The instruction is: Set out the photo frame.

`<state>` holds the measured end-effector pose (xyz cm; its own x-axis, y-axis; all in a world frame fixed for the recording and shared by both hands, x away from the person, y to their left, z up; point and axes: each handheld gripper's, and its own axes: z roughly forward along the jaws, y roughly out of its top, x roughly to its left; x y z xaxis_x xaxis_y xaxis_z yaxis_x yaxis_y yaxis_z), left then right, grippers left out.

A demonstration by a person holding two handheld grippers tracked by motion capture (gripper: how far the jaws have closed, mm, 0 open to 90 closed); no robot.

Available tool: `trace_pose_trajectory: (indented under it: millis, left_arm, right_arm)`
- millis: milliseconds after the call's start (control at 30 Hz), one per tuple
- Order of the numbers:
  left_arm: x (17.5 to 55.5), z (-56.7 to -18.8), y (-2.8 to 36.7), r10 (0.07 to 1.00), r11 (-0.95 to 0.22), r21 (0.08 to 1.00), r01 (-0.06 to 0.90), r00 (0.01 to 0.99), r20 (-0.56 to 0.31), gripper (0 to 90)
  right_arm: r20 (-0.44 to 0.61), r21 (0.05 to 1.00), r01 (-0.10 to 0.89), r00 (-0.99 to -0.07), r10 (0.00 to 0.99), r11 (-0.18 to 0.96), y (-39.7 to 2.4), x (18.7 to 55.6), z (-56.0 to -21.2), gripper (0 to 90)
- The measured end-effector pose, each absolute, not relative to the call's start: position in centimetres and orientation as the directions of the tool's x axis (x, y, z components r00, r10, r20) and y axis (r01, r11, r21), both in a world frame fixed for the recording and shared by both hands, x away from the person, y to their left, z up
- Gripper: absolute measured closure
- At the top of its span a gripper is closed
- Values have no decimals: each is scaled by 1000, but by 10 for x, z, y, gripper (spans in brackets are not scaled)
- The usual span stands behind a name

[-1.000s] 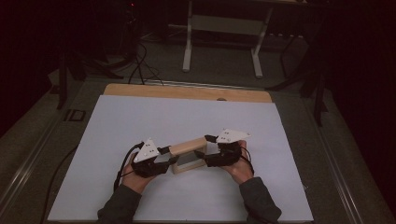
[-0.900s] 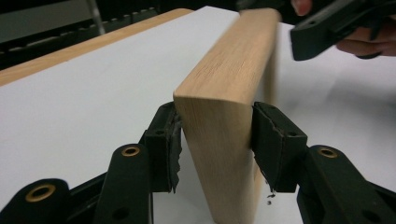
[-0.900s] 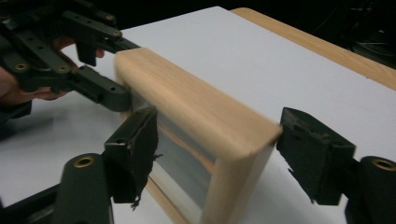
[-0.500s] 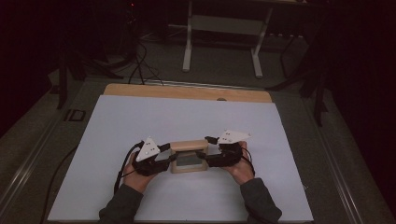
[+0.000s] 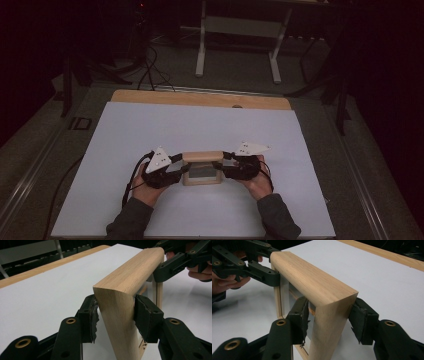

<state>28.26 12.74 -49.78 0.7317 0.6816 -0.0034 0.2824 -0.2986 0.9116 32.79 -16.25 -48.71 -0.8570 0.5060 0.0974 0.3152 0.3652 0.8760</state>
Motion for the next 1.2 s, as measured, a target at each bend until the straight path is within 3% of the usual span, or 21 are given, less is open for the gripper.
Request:
trace_pose_trajectory:
  millis: [1200]
  left_arm:
    - [299, -496, 128, 731, -264, 912, 313, 682, -23, 570]
  right_arm:
    - [107, 886, 340, -812, 573, 315, -154, 334, -490, 523]
